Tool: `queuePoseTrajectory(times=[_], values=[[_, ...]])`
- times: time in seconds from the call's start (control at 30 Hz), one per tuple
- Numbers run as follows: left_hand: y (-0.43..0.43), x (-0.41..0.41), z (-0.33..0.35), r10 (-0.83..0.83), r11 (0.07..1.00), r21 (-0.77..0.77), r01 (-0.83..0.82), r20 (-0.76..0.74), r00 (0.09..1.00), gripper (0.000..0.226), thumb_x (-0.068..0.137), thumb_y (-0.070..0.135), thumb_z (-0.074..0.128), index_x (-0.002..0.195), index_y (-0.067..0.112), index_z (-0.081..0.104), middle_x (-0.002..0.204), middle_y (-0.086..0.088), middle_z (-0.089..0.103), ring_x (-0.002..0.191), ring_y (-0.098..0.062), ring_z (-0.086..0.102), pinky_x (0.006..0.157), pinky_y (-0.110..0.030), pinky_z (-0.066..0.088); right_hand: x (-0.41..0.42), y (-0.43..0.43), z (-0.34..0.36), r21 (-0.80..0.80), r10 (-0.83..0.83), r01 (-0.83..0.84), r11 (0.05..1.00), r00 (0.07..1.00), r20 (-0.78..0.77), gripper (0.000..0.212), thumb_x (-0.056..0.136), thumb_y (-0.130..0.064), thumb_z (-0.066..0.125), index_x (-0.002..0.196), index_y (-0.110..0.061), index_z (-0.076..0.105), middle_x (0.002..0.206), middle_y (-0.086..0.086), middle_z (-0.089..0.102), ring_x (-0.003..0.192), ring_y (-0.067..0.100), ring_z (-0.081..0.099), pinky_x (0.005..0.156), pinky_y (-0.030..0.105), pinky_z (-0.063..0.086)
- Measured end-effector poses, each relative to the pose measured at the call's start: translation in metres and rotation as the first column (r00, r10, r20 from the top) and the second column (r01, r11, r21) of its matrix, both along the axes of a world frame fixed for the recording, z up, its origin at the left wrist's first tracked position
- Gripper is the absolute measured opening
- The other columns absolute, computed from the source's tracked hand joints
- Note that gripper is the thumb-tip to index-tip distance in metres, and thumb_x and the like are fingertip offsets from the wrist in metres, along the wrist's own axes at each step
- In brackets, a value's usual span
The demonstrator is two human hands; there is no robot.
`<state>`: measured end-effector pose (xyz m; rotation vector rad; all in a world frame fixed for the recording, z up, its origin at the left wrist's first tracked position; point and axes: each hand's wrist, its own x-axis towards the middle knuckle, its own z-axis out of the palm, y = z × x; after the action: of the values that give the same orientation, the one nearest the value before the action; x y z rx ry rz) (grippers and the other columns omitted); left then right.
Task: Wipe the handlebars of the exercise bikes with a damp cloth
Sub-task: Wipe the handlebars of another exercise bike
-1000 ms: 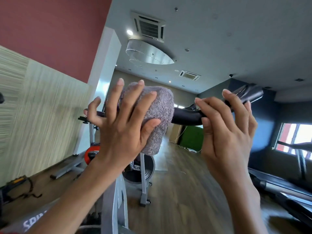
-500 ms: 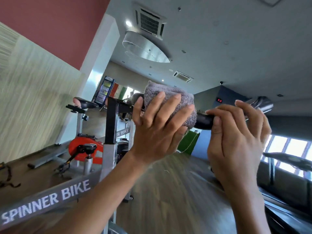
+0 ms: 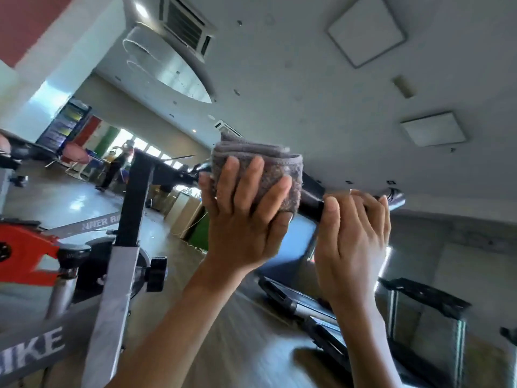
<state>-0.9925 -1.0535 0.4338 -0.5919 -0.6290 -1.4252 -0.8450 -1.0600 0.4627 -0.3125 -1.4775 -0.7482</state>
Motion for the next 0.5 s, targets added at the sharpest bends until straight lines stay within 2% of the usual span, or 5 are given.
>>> queuePoseTrajectory(times=[0.1,0.2,0.3,0.4,0.5], values=[[-0.002,-0.014,-0.001,-0.217,0.976,0.007,0.217,-0.008,0.976,0.057,0.102,0.038,0.021,0.155,0.027,0.001,0.16,-0.008,0.007,0.15,-0.027,0.007,0.119,-0.056,0.007,-0.016,-0.008,-0.004,0.003,0.006,-0.006,1.0,0.998,-0.064,0.027,0.097,-0.023,0.026,0.079,-0.018,0.045,0.08,-0.004,0.047,0.093,0.023,0.044,0.102,0.055,0.036],[-0.002,-0.029,0.003,-0.393,0.919,0.015,0.394,-0.027,0.919,0.048,0.104,0.034,0.022,0.149,0.02,0.015,0.153,-0.017,0.021,0.145,-0.039,0.021,0.115,-0.063,0.016,-0.027,-0.012,-0.005,-0.061,0.047,-0.057,0.997,0.988,-0.147,0.027,0.092,-0.027,0.022,0.075,-0.019,0.041,0.077,-0.003,0.048,0.092,0.023,0.042,0.099,0.057,0.037],[-0.003,-0.016,0.007,-0.546,0.836,0.062,0.545,-0.013,0.838,0.046,0.103,0.034,0.021,0.142,0.01,0.026,0.149,-0.018,0.026,0.143,-0.04,0.022,0.119,-0.055,0.009,-0.031,-0.013,-0.004,-0.118,0.032,-0.054,0.992,0.983,-0.181,0.036,0.088,-0.034,0.018,0.073,-0.016,0.045,0.078,-0.001,0.049,0.096,0.032,0.046,0.097,0.053,0.036],[-0.002,0.016,0.009,-0.473,0.875,0.093,0.475,-0.047,0.88,0.043,0.103,0.035,0.022,0.142,0.021,0.03,0.151,-0.01,0.026,0.147,-0.031,0.014,0.12,-0.05,0.007,-0.03,-0.013,-0.005,-0.101,0.001,-0.018,0.995,0.987,-0.163,0.036,0.085,-0.037,0.017,0.071,-0.018,0.044,0.078,-0.003,0.048,0.094,0.029,0.046,0.093,0.05,0.035],[0.006,0.004,0.019,-0.452,0.87,0.173,0.461,-0.092,0.887,0.037,0.103,0.036,0.024,0.137,0.026,0.033,0.141,-0.008,0.037,0.138,-0.031,0.029,0.116,-0.052,0.021,-0.03,-0.016,-0.003,-0.156,0.032,-0.056,0.986,0.988,-0.149,0.035,0.082,-0.044,0.015,0.067,-0.024,0.04,0.075,-0.008,0.045,0.093,0.02,0.04,0.095,0.042,0.03]])
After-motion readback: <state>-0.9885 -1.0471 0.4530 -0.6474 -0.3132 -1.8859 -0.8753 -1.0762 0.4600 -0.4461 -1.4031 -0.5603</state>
